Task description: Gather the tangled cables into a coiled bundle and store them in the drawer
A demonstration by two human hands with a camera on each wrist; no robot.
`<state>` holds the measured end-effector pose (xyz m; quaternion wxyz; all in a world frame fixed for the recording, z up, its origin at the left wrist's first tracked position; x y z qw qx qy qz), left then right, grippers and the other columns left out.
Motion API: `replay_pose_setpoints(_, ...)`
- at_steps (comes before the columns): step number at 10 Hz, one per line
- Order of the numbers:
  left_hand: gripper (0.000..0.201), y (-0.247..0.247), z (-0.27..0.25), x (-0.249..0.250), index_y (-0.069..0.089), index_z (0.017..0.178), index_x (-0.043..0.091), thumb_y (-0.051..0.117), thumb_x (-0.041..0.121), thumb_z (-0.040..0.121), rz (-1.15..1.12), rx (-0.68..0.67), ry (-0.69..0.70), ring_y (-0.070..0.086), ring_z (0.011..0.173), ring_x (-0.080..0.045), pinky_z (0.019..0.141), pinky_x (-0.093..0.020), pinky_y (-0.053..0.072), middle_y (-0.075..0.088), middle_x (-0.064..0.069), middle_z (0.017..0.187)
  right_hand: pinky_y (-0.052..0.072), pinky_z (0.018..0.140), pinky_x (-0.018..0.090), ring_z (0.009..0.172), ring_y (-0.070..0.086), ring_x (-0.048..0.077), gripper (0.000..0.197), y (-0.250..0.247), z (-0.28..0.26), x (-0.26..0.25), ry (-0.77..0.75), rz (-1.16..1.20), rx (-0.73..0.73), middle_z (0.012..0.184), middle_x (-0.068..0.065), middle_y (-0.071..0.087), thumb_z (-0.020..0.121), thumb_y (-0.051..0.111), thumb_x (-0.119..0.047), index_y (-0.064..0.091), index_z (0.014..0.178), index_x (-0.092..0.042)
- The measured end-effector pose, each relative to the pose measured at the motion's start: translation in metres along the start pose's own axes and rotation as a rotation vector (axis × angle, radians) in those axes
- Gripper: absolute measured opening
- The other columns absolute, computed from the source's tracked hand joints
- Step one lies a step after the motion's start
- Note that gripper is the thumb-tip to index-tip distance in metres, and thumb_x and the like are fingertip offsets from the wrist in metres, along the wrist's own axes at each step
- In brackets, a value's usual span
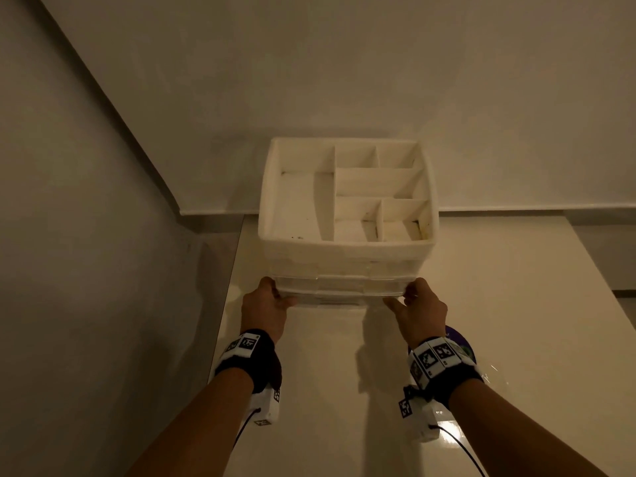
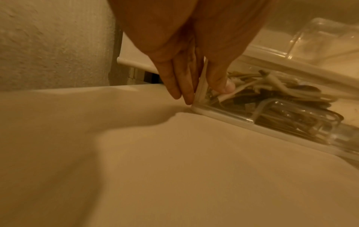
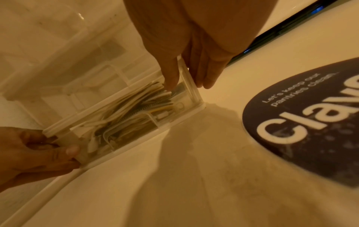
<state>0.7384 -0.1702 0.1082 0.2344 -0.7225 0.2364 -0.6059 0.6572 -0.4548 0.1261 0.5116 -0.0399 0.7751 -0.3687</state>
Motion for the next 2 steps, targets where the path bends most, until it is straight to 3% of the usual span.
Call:
replay_pose_setpoints(1,0.028,0.002,-0.003,0.001,0.06,0.107,0.004,0.073,0.013,0.084,-0.042,-0.028,0.003,0.064,0.089,-0.022,0.08,-0.029,0.052,0.068,-0.01,0.099,0.045,0.089,0.025,0.112,0.062,0.024,0.046,-0.002,-0.005,-0.002,0.011,0.021,-0.081,0.118,0.006,0.066,0.081,0.075,-0.009,0.055,0.122,-0.012)
replay_pose_setpoints(2,0.047,0.001,-0.023,-0.01,0.052,0.126,0.004,0.071,0.005,0.083,-0.113,-0.027,-0.027,0.061,0.101,-0.025,0.088,-0.032,0.05,0.062,-0.011,0.116,0.046,0.1,0.03,0.122,0.057,0.022,0.062,-0.008,-0.025,0.01,-0.007,0.038,-0.128,0.134,0.004,0.057,0.083,0.07,-0.002,0.045,0.138,-0.015)
Point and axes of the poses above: each hand's wrist, its own z-axis towards the middle knuckle, its own y-axis out of the palm, x = y × z, the point moved 6 cm from there along z, towards the middle knuckle
